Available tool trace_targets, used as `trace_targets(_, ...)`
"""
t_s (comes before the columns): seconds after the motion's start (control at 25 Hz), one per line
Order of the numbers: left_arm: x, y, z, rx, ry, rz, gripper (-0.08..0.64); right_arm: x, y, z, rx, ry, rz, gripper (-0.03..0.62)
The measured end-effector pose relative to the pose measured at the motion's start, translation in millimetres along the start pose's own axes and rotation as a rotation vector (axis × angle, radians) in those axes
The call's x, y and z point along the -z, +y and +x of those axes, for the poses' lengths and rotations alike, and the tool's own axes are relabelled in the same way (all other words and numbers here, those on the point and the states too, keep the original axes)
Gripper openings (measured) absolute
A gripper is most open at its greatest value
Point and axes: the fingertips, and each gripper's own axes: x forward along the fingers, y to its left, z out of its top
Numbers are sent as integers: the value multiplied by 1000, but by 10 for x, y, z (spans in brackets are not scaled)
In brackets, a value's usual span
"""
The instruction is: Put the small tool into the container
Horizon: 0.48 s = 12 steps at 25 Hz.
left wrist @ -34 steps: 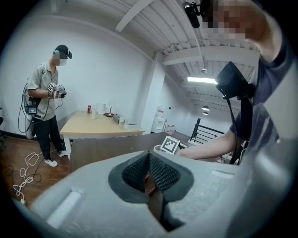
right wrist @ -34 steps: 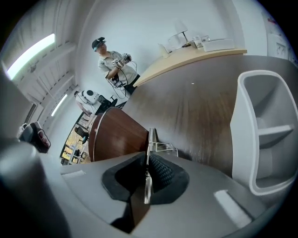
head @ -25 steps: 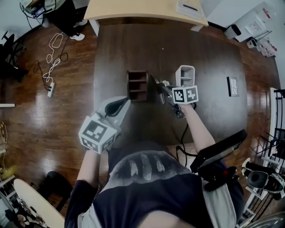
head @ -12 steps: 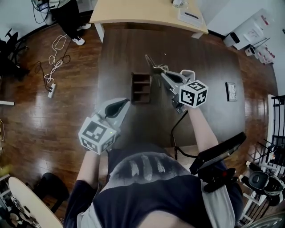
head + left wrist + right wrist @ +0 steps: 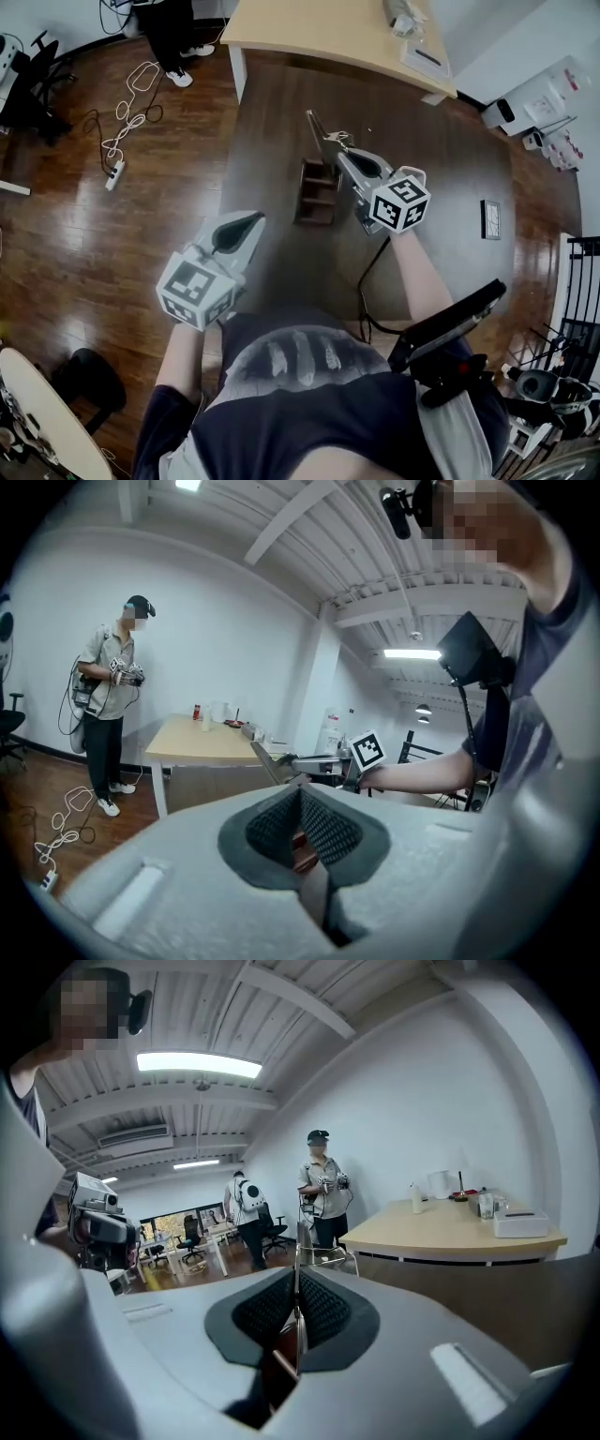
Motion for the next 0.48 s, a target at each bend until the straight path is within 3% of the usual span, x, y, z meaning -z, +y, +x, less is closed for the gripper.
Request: trace_targets(0.48,8,110,-82,-29,22,5,1,363,-86,147,44,46,-50,9)
